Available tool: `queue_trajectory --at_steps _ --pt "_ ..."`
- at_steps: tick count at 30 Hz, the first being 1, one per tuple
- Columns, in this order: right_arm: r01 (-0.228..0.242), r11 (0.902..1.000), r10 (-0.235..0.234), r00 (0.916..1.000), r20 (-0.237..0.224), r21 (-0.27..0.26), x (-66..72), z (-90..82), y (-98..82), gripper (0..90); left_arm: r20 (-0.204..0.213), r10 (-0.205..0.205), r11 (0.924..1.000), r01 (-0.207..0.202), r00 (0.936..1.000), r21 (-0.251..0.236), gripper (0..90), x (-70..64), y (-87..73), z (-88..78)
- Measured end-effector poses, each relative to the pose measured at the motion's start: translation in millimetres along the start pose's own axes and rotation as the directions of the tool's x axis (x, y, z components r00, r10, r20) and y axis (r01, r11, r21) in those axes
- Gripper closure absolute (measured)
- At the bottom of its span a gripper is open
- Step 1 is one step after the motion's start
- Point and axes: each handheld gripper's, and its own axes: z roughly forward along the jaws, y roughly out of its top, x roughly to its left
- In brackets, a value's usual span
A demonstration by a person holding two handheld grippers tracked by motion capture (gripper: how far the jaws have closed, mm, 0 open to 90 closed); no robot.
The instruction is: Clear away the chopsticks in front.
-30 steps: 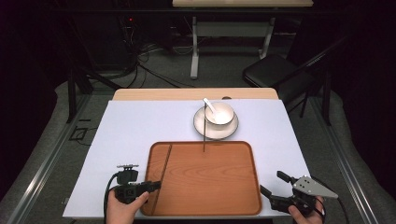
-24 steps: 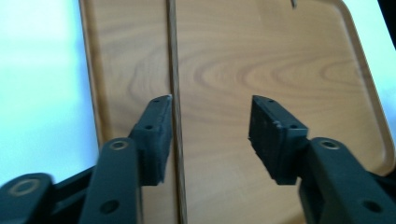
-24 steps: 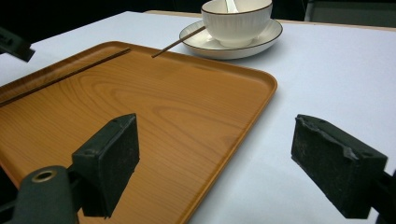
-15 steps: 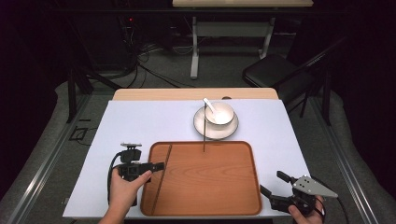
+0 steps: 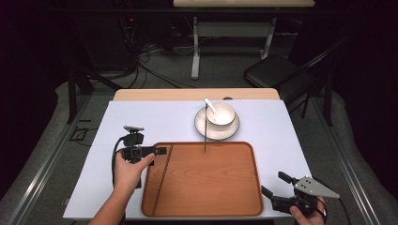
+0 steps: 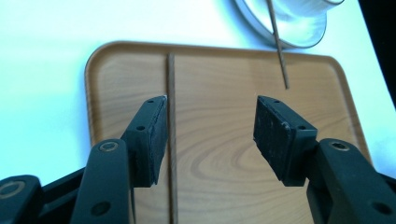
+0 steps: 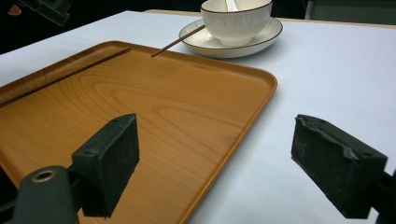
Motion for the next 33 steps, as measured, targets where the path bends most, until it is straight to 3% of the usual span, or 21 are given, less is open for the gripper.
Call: queue_trajectory --at_steps 4,10,21,33 --pt "0.001 1.0000 -0.001 1.0000 -0.001 0.000 0.0 -0.1 0.0 15.0 -0.003 0.010 0.9999 -0.010 0.9999 0.009 44.7 -5.5 8.3 4.6" --pt "0.003 1.0000 -0.003 1.0000 -0.001 -0.004 -0.4 -0.4 -0.1 14.9 0.024 0.022 0.9991 -0.023 0.9995 0.035 46.4 -18.8 22.7 15.8" --pt "0.006 1.0000 -0.006 1.0000 -0.001 -0.006 -0.5 -0.5 -0.2 15.0 0.021 0.075 0.9940 -0.076 0.9970 0.078 43.9 -45.7 41.6 49.1" --pt "0.007 1.0000 -0.007 1.0000 -0.003 -0.006 -0.7 -0.7 -0.3 15.0 0.041 0.062 0.9913 -0.066 0.9972 0.114 45.9 -62.5 54.7 82.2"
